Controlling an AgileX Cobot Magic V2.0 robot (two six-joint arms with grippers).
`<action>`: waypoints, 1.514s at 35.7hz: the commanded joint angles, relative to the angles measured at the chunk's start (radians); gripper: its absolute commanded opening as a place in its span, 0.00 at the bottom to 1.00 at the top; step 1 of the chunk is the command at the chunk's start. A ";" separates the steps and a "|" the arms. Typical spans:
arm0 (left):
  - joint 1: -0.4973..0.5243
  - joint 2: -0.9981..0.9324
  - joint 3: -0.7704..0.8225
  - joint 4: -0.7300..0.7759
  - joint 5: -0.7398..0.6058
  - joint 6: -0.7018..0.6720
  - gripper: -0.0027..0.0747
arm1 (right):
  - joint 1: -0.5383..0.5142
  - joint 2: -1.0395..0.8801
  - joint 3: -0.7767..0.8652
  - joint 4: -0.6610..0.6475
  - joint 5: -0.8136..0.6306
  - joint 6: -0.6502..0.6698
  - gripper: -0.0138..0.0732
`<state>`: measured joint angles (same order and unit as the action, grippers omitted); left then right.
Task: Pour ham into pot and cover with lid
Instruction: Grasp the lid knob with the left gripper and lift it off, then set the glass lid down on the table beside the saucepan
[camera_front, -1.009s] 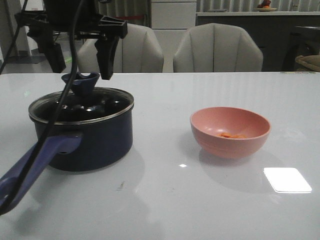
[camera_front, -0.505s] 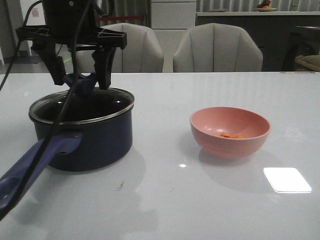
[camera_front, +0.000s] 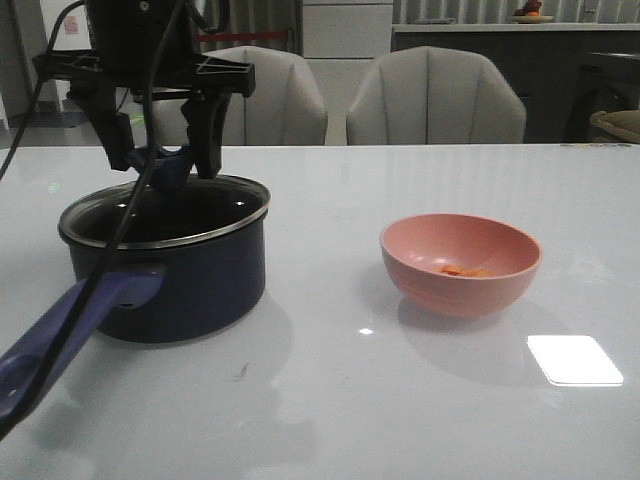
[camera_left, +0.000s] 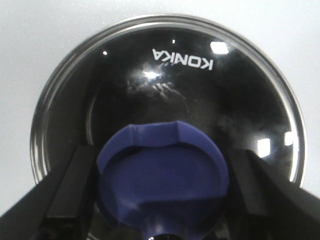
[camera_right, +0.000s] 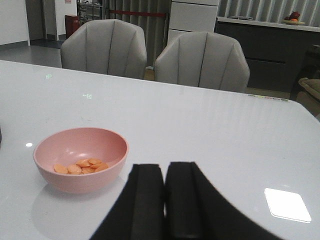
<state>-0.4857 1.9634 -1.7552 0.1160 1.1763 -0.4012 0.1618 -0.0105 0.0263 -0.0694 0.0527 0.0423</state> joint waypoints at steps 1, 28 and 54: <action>0.002 -0.052 -0.054 -0.009 -0.012 -0.013 0.42 | -0.007 -0.020 -0.004 -0.014 -0.082 -0.004 0.34; 0.127 -0.198 -0.070 0.143 0.054 -0.013 0.42 | -0.007 -0.020 -0.004 -0.014 -0.082 -0.004 0.34; 0.507 -0.339 0.518 -0.037 -0.395 0.138 0.42 | -0.007 -0.020 -0.004 -0.014 -0.082 -0.004 0.34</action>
<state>0.0201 1.6595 -1.2641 0.0891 0.9110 -0.2717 0.1618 -0.0105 0.0263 -0.0694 0.0527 0.0423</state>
